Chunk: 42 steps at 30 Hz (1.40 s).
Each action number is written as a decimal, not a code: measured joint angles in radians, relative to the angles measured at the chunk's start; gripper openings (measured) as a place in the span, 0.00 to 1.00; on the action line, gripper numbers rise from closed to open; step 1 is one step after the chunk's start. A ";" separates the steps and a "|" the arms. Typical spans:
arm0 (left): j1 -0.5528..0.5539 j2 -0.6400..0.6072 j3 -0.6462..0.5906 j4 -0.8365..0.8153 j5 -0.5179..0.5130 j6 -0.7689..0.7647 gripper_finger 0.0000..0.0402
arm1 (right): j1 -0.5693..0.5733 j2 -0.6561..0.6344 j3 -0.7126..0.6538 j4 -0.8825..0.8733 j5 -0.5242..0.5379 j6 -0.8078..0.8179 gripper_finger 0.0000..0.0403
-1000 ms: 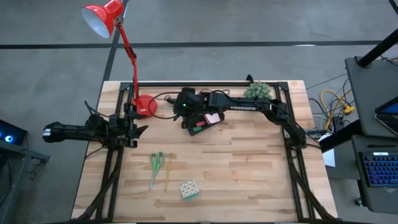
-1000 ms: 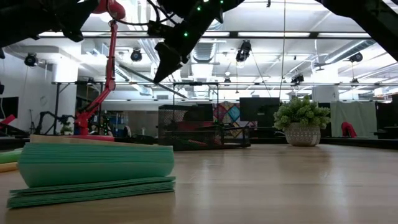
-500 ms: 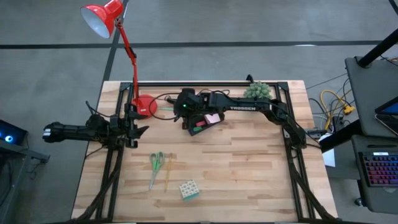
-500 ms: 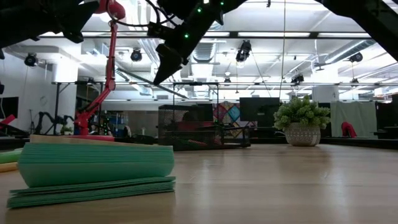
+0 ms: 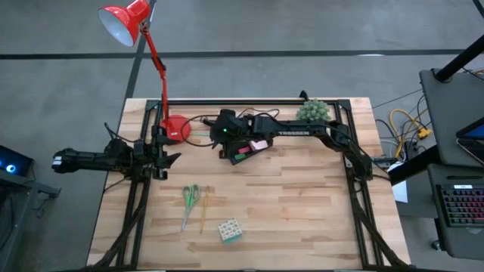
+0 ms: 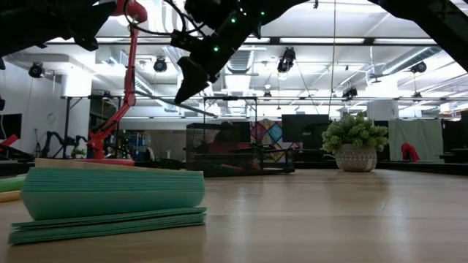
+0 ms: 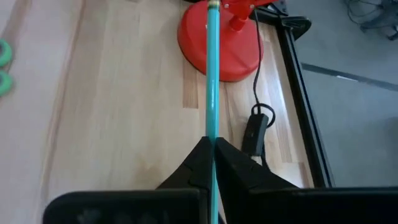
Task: Pick and place office supplies into organizer
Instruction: Put the blue pencil into the desk organizer
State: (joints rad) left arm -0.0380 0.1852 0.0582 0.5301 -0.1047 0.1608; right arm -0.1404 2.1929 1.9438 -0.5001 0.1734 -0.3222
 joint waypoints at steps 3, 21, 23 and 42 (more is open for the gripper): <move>0.000 0.000 0.000 0.000 0.000 0.000 0.47 | -0.003 0.000 -0.006 0.004 -0.002 -0.001 0.02; 0.000 -0.002 0.000 0.000 0.000 0.003 0.47 | 0.000 -0.082 -0.052 0.004 0.003 0.108 0.02; 0.000 -0.003 0.000 0.000 0.000 0.003 0.47 | 0.012 -0.085 -0.052 0.000 0.003 0.119 0.02; 0.000 -0.006 0.000 -0.049 -0.001 0.003 0.47 | 0.128 -0.562 -0.529 0.231 -0.041 0.169 0.02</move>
State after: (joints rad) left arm -0.0377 0.1791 0.0582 0.4811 -0.1053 0.1642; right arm -0.0123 1.6305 1.4150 -0.2688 0.1322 -0.1533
